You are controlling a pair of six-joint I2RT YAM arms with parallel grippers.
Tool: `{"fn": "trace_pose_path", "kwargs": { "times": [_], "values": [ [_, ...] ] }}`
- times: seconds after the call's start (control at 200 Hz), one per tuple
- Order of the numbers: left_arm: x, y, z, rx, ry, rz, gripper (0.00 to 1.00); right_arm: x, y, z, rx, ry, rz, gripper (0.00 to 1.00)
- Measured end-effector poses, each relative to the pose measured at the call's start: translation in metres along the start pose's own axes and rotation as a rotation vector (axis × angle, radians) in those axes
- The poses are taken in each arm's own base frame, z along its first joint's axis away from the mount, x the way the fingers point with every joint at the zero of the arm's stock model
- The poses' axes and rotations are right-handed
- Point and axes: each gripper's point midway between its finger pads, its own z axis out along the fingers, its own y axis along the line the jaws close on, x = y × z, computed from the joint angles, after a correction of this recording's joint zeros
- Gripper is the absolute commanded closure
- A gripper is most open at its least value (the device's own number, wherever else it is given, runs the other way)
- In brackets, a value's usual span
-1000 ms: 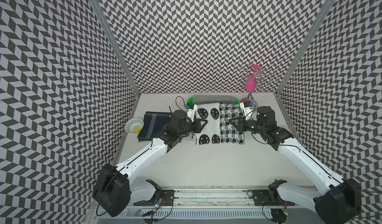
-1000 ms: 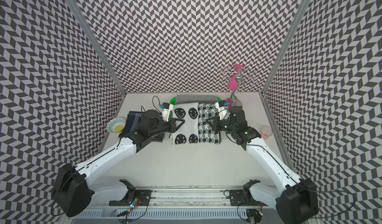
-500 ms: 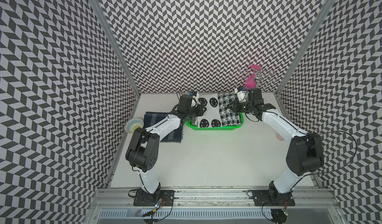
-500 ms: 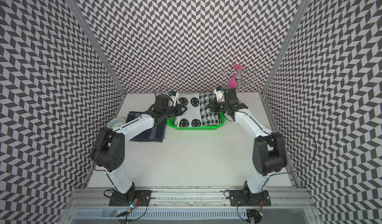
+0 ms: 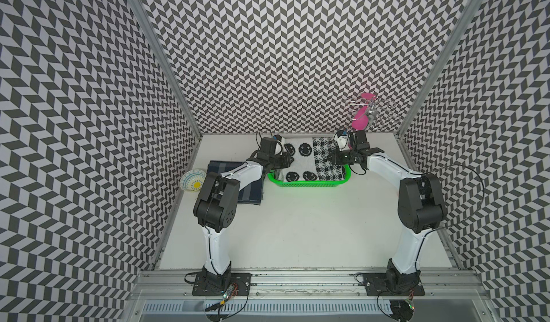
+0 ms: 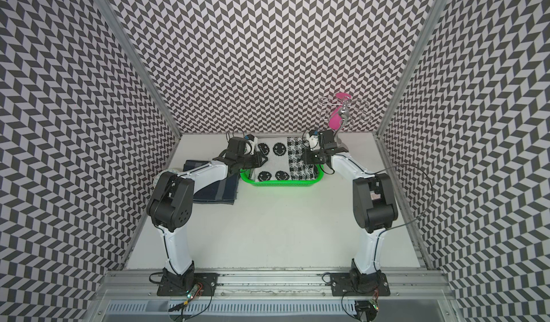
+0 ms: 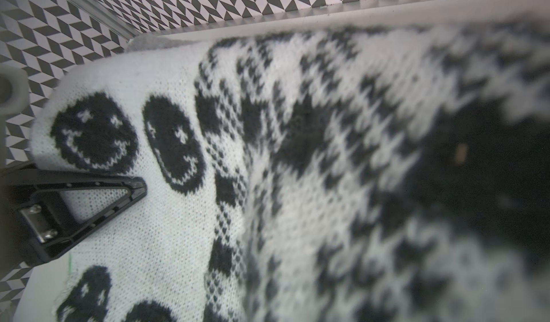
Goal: Put the folded scarf in the basket
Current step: Place the scarf in the basket.
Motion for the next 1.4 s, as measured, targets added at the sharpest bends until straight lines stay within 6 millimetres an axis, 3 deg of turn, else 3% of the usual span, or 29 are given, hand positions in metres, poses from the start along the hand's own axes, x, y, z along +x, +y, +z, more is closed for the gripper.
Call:
{"fn": "trace_pose_path", "kwargs": {
  "times": [0.12, 0.185, 0.356, 0.556, 0.731, 0.871, 1.102, 1.232, 1.402],
  "values": [
    [-0.001, 0.002, 0.0, -0.011, -0.004, -0.001, 0.94, 0.003, -0.005, 0.005, 0.016, 0.008, 0.001, 0.81],
    [-0.001, 0.003, 0.0, -0.018, -0.006, -0.001, 0.92, 0.004, -0.007, 0.005, 0.023, 0.008, 0.002, 0.62],
    [-0.002, 0.006, 0.0, -0.035, -0.008, -0.002, 0.86, 0.002, -0.012, 0.005, 0.056, -0.002, -0.014, 0.44],
    [-0.005, 0.007, -0.003, -0.056, -0.011, 0.002, 0.77, 0.002, -0.017, -0.001, 0.097, -0.008, -0.024, 0.41],
    [-0.008, 0.005, -0.009, -0.07, -0.015, 0.001, 0.6, -0.004, -0.015, -0.022, 0.131, -0.034, -0.035, 0.36],
    [-0.012, 0.004, -0.014, -0.083, -0.029, 0.004, 0.53, -0.013, -0.011, -0.037, 0.153, -0.065, -0.051, 0.35],
    [-0.015, 0.006, -0.025, -0.128, -0.035, 0.005, 0.52, 0.0, -0.018, -0.046, 0.196, -0.046, -0.047, 0.35],
    [-0.026, 0.0, -0.042, -0.153, -0.068, 0.022, 0.51, 0.007, -0.017, -0.056, 0.209, -0.039, -0.044, 0.35],
    [-0.042, -0.008, -0.068, -0.186, -0.123, 0.046, 0.51, 0.002, -0.01, -0.076, 0.218, -0.067, -0.051, 0.35]
  ]
}}
